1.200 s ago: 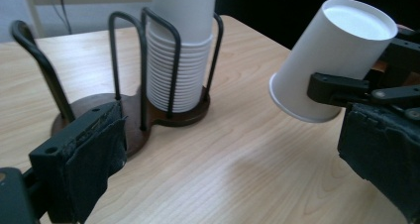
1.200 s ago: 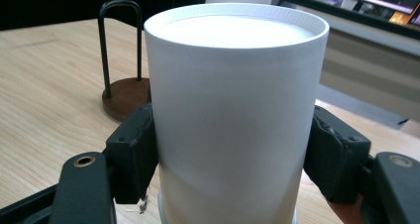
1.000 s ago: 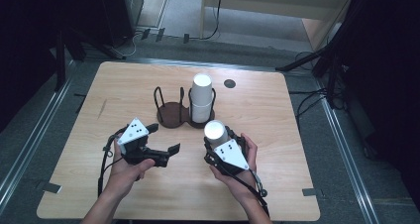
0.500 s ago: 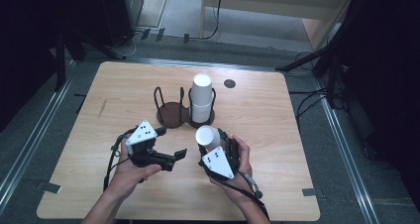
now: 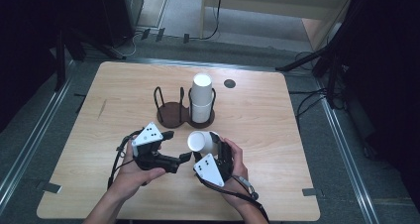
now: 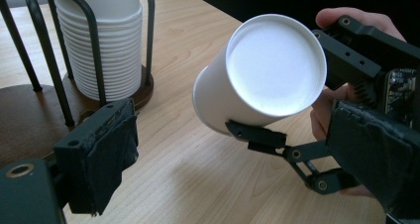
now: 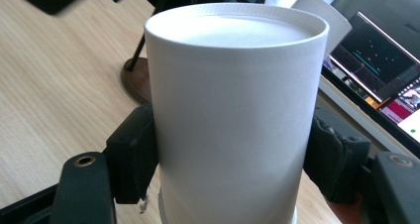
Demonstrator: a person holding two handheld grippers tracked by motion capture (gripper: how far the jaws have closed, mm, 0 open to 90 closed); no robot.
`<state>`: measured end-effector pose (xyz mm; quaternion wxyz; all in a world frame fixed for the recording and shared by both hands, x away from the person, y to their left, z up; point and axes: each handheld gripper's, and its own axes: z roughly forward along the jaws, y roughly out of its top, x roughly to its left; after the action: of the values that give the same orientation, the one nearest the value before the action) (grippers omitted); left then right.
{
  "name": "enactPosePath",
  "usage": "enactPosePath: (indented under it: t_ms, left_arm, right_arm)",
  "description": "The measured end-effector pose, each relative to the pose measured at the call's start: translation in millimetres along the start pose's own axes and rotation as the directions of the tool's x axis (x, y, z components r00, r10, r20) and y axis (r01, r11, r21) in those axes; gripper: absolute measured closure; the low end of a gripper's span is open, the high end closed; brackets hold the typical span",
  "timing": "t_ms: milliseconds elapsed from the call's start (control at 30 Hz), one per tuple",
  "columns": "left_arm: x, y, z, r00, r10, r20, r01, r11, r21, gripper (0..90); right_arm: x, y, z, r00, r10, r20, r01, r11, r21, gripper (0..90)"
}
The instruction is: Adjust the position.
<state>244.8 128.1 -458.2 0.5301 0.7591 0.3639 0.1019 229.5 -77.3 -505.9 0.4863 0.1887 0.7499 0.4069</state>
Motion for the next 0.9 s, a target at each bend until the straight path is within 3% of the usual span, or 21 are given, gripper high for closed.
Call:
enactPosePath:
  t_ms: [400,900]
  left_arm:
    - [-5.9,-1.3,6.1,0.9997,0.023,0.01,-0.023,0.9988,0.044,11.0]
    - [-9.0,-2.3,9.5,0.9994,0.03,0.019,-0.031,0.9971,0.069,14.0]
  right_arm:
    - [12.1,1.7,-0.9,0.9976,-0.069,-0.012,0.068,0.997,-0.019,29.3]
    - [20.2,2.2,-2.6,0.9867,-0.162,-0.017,0.161,0.986,-0.047,29.4]
